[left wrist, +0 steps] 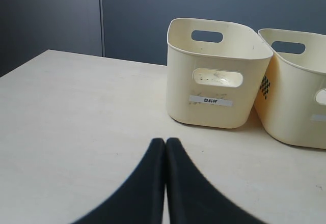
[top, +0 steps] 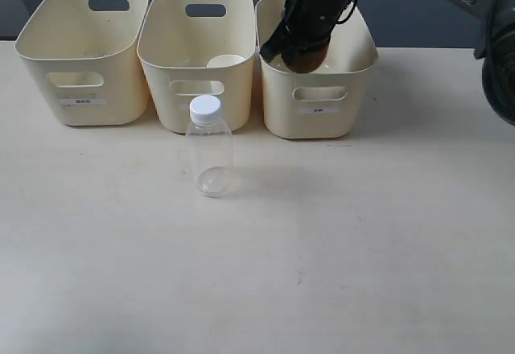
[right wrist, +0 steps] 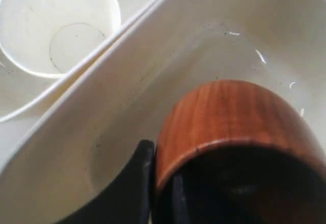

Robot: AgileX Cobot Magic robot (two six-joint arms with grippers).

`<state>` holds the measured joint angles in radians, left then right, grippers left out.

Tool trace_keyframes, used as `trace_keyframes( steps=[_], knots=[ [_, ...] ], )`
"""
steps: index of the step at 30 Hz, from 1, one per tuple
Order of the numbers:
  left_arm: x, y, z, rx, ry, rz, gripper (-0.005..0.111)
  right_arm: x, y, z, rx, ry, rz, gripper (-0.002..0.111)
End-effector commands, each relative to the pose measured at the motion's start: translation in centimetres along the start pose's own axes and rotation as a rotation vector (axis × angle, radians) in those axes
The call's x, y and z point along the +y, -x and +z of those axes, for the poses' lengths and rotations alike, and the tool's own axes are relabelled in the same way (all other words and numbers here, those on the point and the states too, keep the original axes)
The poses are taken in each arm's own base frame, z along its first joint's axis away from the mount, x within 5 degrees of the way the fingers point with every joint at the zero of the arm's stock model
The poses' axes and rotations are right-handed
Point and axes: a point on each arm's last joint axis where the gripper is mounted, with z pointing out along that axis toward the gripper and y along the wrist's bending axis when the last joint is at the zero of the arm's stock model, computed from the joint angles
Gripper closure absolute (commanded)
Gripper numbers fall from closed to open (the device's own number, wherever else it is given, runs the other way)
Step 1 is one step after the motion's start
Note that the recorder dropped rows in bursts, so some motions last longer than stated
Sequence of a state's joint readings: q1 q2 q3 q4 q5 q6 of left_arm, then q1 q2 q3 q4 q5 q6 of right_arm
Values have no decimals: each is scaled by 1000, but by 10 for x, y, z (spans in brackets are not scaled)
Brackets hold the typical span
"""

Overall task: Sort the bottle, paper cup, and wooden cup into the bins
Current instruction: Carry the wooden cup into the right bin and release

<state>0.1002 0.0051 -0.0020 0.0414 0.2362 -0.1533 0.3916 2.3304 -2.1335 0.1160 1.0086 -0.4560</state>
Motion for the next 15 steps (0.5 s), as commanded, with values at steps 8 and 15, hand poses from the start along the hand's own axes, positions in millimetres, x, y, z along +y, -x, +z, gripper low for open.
trace_keyframes(
  steps=[8,15],
  knots=[
    [0,0,0,-8,-4,0,107,-11,-11,11,56,63,98,109],
    [0,0,0,-8,-4,0,107,-9,-14,11,87,78,105,81]
  ],
)
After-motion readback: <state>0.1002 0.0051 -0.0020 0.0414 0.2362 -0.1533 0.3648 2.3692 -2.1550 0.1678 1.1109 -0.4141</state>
